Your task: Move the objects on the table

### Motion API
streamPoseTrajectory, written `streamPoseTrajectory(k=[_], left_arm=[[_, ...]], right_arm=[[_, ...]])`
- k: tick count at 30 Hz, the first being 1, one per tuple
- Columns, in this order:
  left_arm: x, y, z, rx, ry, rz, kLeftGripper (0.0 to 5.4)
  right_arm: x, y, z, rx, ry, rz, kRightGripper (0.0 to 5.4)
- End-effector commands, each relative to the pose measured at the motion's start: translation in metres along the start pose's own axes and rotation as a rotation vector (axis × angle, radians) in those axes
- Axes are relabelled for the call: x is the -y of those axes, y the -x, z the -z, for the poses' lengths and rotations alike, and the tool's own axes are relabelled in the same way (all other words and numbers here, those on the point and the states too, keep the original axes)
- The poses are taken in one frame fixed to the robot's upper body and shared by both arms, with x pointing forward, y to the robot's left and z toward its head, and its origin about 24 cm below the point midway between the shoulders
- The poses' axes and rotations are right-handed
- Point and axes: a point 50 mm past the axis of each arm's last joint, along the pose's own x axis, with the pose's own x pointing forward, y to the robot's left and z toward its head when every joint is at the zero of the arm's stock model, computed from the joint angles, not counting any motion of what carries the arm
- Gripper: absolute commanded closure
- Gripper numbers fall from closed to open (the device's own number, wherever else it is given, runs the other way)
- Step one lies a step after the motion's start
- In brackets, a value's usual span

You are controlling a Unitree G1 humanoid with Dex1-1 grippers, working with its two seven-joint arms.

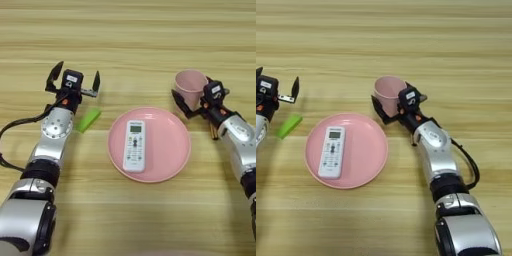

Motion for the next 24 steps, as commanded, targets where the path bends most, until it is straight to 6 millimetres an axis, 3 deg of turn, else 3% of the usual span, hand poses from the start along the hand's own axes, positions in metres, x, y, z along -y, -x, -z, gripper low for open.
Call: streamPoseTrajectory(k=[1,24], left_arm=[[0.000,-0.004,-0.005,0.021,-0.005,0.005,0.00],[0.000,-0.004,-0.004,0.021,-0.005,0.005,0.00]], right_arm=[[0.001,-0.002,-0.007,0.045,0.001,0.003,0.02],[0.005,0.000,-0.024,0.185,-0.040,0.033,0.02]])
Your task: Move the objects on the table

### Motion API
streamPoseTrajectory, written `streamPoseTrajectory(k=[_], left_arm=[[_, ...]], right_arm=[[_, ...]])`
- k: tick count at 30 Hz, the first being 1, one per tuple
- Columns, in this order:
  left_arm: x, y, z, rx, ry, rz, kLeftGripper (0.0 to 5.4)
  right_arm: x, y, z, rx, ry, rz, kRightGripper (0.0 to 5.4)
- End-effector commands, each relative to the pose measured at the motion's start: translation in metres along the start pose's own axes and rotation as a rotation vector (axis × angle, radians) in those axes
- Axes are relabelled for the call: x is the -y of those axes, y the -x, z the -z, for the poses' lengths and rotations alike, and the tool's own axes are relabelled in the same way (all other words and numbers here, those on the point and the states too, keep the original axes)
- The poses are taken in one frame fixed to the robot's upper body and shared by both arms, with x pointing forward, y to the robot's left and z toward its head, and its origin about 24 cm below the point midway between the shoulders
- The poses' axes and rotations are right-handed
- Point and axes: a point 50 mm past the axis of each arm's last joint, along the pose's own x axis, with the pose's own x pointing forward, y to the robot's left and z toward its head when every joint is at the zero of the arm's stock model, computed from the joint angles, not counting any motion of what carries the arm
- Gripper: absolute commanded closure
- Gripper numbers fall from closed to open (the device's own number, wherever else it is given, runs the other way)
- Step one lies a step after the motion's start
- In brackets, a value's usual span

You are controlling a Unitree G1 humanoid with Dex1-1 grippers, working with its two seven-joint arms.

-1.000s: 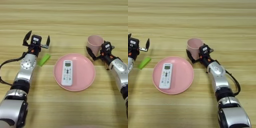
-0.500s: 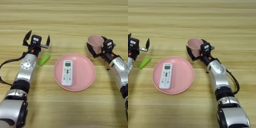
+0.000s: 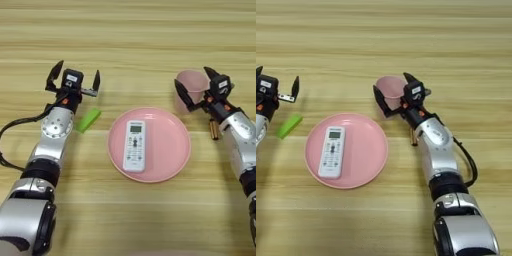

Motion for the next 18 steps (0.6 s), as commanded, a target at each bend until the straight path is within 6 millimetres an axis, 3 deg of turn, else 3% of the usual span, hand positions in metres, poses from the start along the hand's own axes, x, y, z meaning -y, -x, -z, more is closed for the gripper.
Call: streamPoseTrajectory(k=[1,18], left_arm=[[0.000,-0.004,-0.003,0.011,-0.005,0.005,0.00],[-0.001,-0.004,-0.003,0.011,-0.006,0.005,0.00]], right_arm=[[0.001,-0.001,-0.010,0.069,-0.008,0.002,0.02],[0.012,0.004,-0.036,0.270,-0.046,0.087,0.02]])
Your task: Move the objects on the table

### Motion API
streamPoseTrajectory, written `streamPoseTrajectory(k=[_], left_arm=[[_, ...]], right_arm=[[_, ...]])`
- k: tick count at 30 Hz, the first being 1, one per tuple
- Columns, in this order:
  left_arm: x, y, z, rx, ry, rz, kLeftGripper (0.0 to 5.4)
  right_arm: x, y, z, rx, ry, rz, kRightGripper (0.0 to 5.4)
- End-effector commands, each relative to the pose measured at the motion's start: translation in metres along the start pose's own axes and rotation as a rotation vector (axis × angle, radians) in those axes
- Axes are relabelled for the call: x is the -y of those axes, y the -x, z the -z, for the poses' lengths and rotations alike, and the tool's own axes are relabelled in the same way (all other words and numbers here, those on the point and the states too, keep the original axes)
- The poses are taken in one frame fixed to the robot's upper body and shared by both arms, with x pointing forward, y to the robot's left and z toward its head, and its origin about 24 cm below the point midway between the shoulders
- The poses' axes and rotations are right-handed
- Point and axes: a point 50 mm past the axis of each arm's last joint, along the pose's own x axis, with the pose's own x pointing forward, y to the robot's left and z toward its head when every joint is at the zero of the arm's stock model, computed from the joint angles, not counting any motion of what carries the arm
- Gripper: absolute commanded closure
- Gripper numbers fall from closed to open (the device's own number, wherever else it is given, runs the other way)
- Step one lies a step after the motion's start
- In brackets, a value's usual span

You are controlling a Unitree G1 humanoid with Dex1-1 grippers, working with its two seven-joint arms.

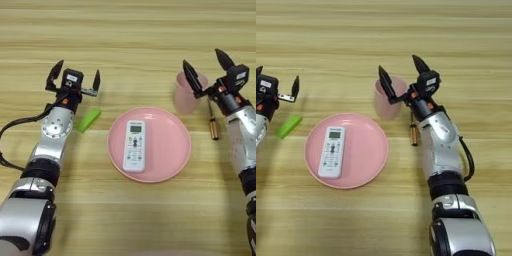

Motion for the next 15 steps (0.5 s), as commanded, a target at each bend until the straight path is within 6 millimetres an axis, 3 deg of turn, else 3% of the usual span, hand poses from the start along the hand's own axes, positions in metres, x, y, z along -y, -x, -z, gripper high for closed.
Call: streamPoseTrajectory(k=[1,15], left_arm=[[-0.001,-0.003,-0.003,0.011,-0.006,0.004,0.00],[-0.001,-0.003,-0.003,0.011,-0.011,0.005,0.00]], right_arm=[[0.009,0.001,-0.005,0.033,0.011,0.072,0.02],[0.040,0.003,-0.011,0.039,0.164,0.318,0.02]])
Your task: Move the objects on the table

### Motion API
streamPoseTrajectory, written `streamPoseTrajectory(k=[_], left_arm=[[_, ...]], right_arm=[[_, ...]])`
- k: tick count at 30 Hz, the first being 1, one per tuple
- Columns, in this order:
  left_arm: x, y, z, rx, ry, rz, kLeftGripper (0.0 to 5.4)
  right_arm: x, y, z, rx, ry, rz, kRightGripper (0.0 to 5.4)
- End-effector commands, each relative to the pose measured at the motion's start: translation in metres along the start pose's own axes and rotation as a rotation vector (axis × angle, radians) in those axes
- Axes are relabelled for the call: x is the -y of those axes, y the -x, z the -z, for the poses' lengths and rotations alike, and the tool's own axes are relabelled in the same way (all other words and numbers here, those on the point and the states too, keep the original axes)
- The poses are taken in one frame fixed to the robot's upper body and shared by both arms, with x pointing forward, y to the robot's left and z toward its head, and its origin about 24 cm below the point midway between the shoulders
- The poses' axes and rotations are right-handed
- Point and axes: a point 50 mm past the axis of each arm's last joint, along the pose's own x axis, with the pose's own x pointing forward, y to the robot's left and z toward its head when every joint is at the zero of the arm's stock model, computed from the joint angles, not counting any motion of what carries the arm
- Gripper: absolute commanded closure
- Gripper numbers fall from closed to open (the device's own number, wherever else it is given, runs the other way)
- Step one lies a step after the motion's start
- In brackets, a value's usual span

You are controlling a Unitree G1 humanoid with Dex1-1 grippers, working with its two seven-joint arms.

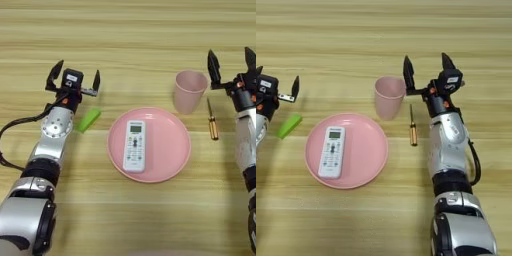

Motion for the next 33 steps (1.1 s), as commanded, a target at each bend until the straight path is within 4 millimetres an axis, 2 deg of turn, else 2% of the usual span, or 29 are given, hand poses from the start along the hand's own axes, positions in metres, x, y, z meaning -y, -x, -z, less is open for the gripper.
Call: streamPoseTrajectory(k=[1,6,11,26,33], left_arm=[[-0.001,-0.003,-0.003,0.013,-0.012,0.004,0.00],[0.000,-0.003,-0.004,0.015,-0.017,0.006,0.00],[0.000,-0.003,-0.004,0.015,-0.017,0.006,0.00],[0.000,-0.004,-0.003,0.012,-0.020,0.005,0.00],[0.000,-0.004,-0.003,0.018,-0.022,0.002,0.00]], right_arm=[[0.009,-0.006,-0.004,0.014,0.082,0.050,0.02],[0.023,-0.007,0.006,-0.076,0.153,0.163,0.02],[0.028,-0.008,0.012,-0.122,0.175,0.208,0.02],[0.029,-0.006,0.031,-0.269,0.171,0.251,0.02],[0.029,-0.006,0.031,-0.272,0.176,0.252,0.02]])
